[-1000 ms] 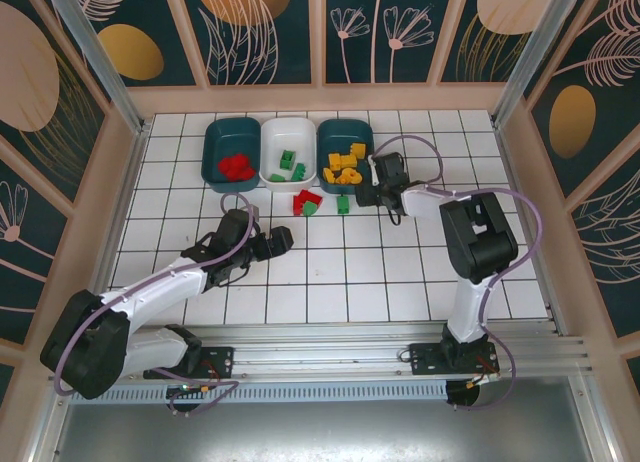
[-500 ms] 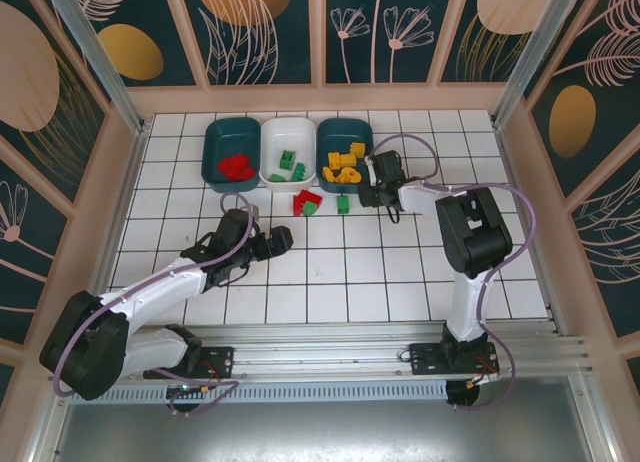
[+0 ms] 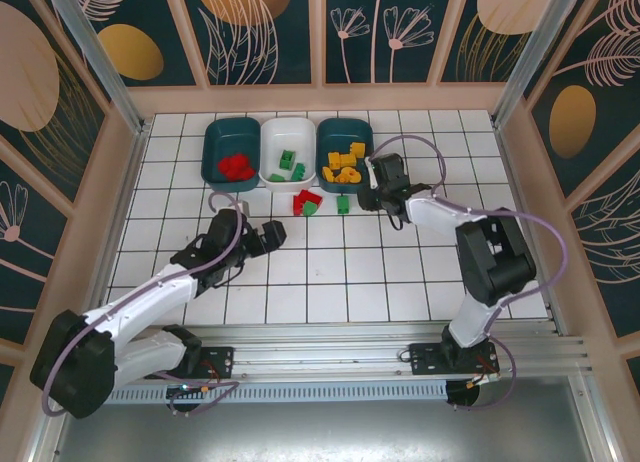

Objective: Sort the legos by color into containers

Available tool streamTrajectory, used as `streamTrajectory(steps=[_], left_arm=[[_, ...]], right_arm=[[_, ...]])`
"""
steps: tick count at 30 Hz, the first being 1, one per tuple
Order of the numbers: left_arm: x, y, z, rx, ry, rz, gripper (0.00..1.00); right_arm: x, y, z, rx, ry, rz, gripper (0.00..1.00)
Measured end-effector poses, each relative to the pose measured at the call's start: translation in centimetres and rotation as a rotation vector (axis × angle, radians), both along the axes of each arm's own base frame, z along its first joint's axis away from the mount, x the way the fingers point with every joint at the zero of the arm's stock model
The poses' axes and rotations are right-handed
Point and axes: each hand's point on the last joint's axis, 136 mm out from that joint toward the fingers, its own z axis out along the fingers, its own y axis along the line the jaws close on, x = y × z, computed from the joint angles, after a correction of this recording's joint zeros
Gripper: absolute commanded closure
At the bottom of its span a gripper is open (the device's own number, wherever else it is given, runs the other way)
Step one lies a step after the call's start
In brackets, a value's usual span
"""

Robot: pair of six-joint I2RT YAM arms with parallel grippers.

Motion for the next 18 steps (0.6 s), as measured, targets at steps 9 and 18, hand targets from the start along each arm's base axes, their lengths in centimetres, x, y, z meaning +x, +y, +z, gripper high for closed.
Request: streamTrajectory(steps=[9,18], left_arm=[[2.5,11.2,0.4,-0.088,0.032,0.365,0.01],[1.5,9.9,-0.5,-0.184,0.095,0.296,0.01]], right_arm=[[-1.9,12.4,7.0,0.205,-0.096,0.181,0.74],[4.9,20.7,5.0,0.254,-0.128,0.193,0.69]])
